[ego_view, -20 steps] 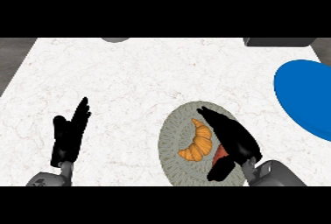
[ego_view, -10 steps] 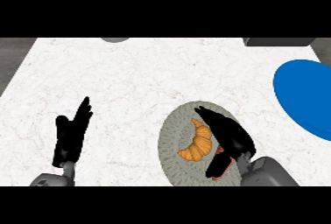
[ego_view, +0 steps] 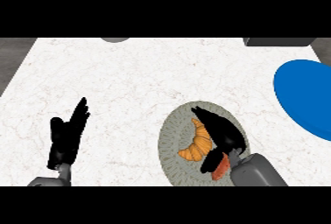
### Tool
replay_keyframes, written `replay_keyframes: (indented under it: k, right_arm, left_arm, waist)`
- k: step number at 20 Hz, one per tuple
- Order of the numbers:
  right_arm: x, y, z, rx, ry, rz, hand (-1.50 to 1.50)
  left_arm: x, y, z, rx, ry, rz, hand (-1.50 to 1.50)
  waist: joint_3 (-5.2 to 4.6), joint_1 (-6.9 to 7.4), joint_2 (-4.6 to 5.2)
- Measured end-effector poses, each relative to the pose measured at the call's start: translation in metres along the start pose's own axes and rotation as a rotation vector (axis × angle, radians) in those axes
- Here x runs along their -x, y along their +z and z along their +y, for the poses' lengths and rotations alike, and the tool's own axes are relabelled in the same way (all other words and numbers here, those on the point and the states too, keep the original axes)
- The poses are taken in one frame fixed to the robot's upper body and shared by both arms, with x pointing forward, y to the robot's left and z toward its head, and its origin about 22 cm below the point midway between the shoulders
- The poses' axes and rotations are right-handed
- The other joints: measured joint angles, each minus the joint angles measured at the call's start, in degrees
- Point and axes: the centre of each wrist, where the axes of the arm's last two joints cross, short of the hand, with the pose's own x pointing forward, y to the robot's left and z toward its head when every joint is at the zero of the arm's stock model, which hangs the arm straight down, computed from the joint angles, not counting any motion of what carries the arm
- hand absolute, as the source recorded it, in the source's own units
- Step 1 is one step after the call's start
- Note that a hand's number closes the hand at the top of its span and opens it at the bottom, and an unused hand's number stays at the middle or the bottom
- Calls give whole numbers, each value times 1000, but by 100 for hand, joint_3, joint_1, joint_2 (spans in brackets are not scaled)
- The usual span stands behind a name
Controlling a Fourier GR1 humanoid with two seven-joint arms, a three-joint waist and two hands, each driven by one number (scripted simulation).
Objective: Pick the croissant from the placemat and place it in the plate
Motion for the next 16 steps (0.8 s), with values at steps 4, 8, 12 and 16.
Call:
replay_keyframes:
  k: [4, 8, 12, 16]
  right_arm:
    - [-6, -13, 5, -13, 12, 5, 150]
    - [-5, -11, 8, 3, 52, -25, 150]
    - [0, -13, 10, 49, 79, -62, 150]
    - [2, -19, 8, 106, 101, -66, 150]
  left_arm:
    - [5, -2, 2, -5, 0, 4, 0]
    - [10, -6, 4, -2, 3, 7, 0]
    - [-1, -10, -5, 2, 4, 1, 0]
    - [0, -5, -2, -3, 4, 1, 0]
  waist:
    - [0, 2, 1]
    - [-2, -3, -6]
    - [-8, -6, -19]
    - [-4, 4, -21]
